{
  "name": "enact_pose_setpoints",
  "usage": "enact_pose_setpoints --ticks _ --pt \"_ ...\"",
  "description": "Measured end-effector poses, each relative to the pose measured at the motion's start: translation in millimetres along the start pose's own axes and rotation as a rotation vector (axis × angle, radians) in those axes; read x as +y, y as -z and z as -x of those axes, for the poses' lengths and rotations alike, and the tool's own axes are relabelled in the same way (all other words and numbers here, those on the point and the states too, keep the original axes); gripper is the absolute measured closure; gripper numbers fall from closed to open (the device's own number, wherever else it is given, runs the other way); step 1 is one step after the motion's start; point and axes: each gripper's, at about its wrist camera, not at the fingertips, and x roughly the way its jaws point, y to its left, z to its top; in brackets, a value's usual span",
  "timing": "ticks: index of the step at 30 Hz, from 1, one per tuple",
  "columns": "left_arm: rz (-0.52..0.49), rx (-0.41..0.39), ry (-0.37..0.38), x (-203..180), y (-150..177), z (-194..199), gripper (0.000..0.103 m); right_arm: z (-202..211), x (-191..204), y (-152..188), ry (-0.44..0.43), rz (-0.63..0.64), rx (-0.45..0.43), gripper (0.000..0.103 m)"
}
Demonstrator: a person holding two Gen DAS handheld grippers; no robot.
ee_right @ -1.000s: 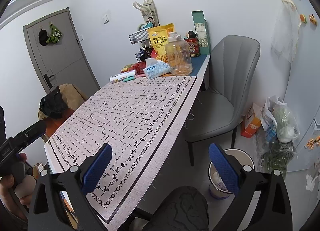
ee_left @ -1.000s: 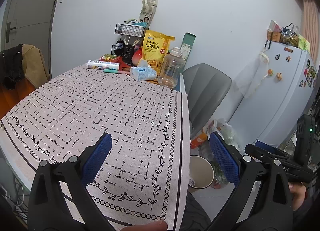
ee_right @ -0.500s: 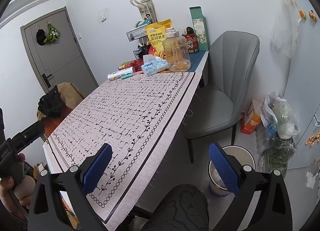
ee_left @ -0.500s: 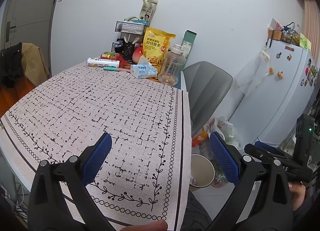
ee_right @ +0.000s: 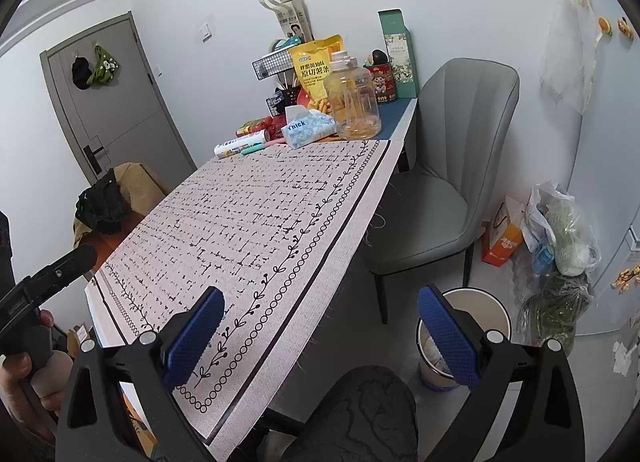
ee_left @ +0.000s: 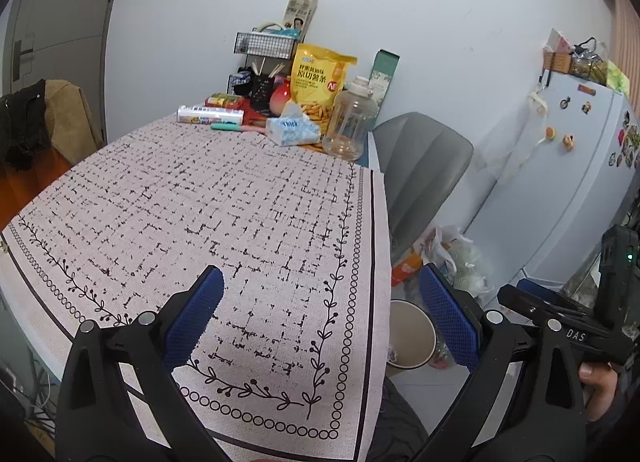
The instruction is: Collect trash
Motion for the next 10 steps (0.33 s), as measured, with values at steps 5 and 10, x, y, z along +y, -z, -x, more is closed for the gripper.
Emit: enact_pose_setpoints --ticks 5,10 --pt "0.004 0.022 0.012 1 4 -9 0.006 -14 -5 0 0.006 -0.012 0.029 0.008" --pt "0.026 0.01 0.016 11 5 -8 0.006 -23 2 0 0.008 0.003 0.047 0.008"
